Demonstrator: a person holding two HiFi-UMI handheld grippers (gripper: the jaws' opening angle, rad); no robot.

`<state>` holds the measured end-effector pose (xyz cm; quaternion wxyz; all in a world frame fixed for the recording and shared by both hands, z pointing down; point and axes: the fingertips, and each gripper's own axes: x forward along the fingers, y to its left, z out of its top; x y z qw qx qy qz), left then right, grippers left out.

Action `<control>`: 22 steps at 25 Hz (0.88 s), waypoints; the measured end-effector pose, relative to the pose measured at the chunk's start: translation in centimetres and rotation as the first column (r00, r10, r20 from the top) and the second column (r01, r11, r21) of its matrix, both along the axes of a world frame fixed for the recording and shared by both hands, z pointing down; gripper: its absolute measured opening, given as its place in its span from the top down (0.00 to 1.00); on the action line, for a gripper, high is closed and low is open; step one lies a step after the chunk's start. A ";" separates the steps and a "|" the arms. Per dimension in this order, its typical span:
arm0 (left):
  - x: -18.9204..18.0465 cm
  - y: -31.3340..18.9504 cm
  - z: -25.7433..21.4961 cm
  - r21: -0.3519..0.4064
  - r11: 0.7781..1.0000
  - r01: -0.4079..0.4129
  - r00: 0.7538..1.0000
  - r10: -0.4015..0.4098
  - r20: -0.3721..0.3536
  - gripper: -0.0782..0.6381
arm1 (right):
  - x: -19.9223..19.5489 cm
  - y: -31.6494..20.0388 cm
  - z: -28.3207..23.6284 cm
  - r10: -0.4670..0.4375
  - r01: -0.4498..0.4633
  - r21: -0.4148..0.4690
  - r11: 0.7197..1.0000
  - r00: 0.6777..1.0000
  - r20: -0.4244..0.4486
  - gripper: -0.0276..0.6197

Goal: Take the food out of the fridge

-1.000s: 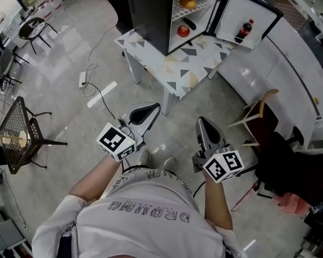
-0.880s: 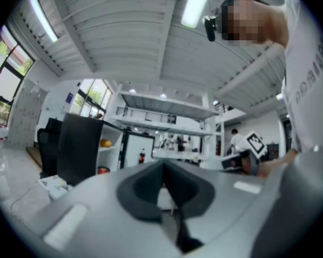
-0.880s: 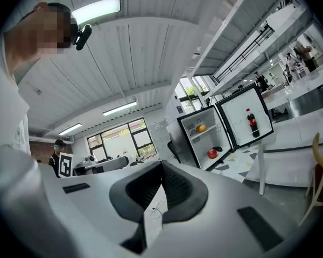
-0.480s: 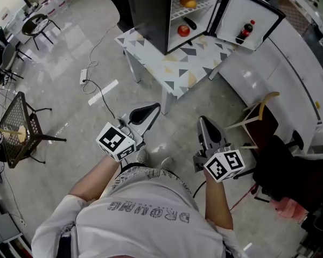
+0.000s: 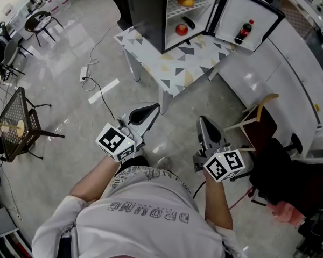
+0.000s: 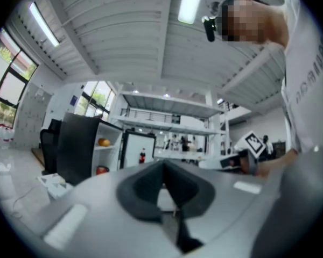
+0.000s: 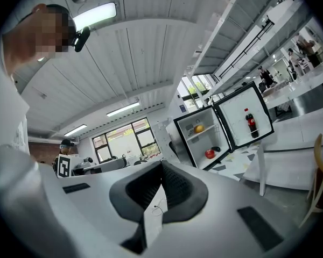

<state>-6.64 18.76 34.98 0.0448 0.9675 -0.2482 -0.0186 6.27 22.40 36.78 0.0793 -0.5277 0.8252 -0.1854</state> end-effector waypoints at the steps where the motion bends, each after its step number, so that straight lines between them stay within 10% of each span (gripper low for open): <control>1: 0.1 0.1 0.0 0.000 1.000 0.003 1.000 -0.003 0.001 0.88 | 0.2 0.0 0.1 -0.001 0.001 -0.002 1.000 1.000 0.000 0.95; 22: 1.2 -4.7 1.1 -0.012 1.000 0.022 1.000 -0.022 -0.006 0.88 | 1.9 -4.7 1.6 -0.001 0.001 -0.025 1.000 1.000 0.000 0.95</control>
